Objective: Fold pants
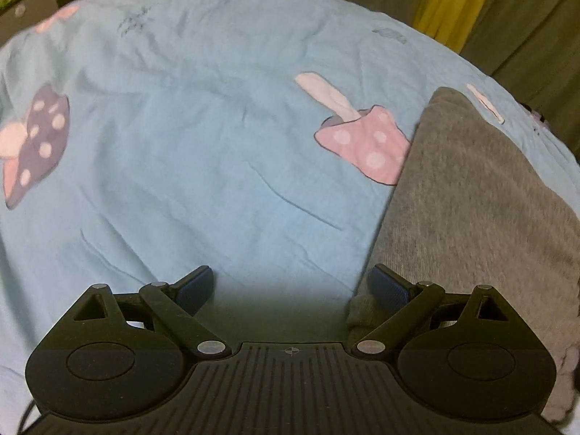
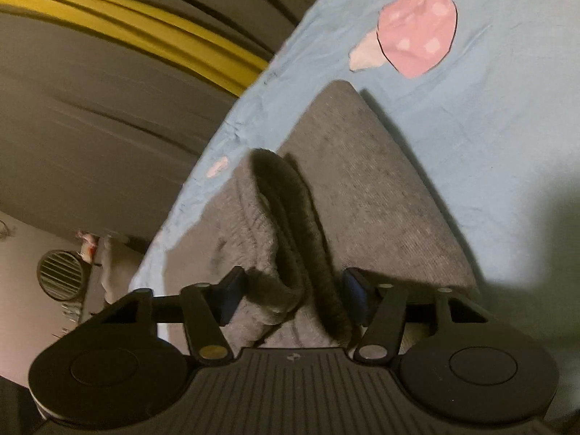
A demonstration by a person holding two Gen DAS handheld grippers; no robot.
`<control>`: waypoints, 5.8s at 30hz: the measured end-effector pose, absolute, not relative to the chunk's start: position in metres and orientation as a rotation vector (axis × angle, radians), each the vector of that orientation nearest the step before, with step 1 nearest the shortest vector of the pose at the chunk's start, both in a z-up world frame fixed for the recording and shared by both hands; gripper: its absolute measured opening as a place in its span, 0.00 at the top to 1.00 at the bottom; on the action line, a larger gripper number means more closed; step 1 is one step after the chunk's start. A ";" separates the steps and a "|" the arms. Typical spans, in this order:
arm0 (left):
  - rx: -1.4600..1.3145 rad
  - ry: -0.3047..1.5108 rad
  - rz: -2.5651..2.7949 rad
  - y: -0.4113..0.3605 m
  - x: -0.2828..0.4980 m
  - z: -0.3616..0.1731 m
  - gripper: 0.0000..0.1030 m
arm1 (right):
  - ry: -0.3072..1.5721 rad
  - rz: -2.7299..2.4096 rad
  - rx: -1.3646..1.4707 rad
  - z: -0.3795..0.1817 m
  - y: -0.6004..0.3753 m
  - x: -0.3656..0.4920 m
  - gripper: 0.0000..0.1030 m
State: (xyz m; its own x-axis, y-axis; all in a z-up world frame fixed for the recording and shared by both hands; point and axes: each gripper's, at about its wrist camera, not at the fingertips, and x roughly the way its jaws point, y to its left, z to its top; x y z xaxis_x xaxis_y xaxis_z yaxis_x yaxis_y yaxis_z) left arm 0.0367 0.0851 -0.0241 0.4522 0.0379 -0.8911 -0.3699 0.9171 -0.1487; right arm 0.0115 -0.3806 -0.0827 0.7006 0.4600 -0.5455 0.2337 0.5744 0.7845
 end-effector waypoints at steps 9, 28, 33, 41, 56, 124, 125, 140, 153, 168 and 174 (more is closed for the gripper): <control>-0.381 1.110 0.306 0.088 0.045 -0.033 0.06 | 0.853 0.266 0.958 -0.087 -0.370 0.041 0.55; -0.417 1.108 0.321 0.093 0.044 -0.036 0.06 | 0.601 0.333 0.822 0.025 -0.328 0.030 0.66; -0.417 1.106 0.324 0.093 0.043 -0.036 0.06 | 0.474 0.360 0.905 0.047 -0.357 0.007 0.66; -0.402 1.117 0.310 0.089 0.045 -0.036 0.06 | 0.753 -0.154 0.636 -0.039 -0.401 -0.009 0.41; -0.067 0.986 -0.038 -0.004 0.011 0.000 0.06 | 0.611 -0.149 0.583 -0.024 -0.387 -0.030 0.09; -0.179 1.076 -0.480 -0.031 0.162 -0.061 0.15 | 0.905 0.293 0.551 -0.071 -0.362 0.075 0.04; -0.154 1.065 -0.463 -0.036 0.161 -0.060 0.28 | 0.902 0.273 0.517 -0.069 -0.356 0.074 0.10; -0.058 0.978 -0.388 -0.044 0.142 -0.011 0.79 | 0.805 0.202 0.453 -0.030 -0.344 0.048 0.39; -0.082 0.957 -0.395 -0.037 0.136 -0.002 0.80 | 0.778 0.208 0.433 -0.016 -0.334 0.047 0.40; -0.164 1.067 -0.396 -0.013 0.142 -0.046 0.21 | 0.911 0.145 0.545 -0.061 -0.360 0.065 0.10; -0.116 1.042 -0.457 -0.022 0.139 -0.049 0.31 | 0.910 0.198 0.554 -0.066 -0.359 0.069 0.06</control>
State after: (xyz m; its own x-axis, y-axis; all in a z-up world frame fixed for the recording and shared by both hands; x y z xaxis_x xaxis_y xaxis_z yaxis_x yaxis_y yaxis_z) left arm 0.1392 -0.0222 -0.0490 0.4200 -0.4181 -0.8055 0.3099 0.9003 -0.3057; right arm 0.0689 -0.3590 -0.0659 0.6070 0.3903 -0.6923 0.0666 0.8431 0.5336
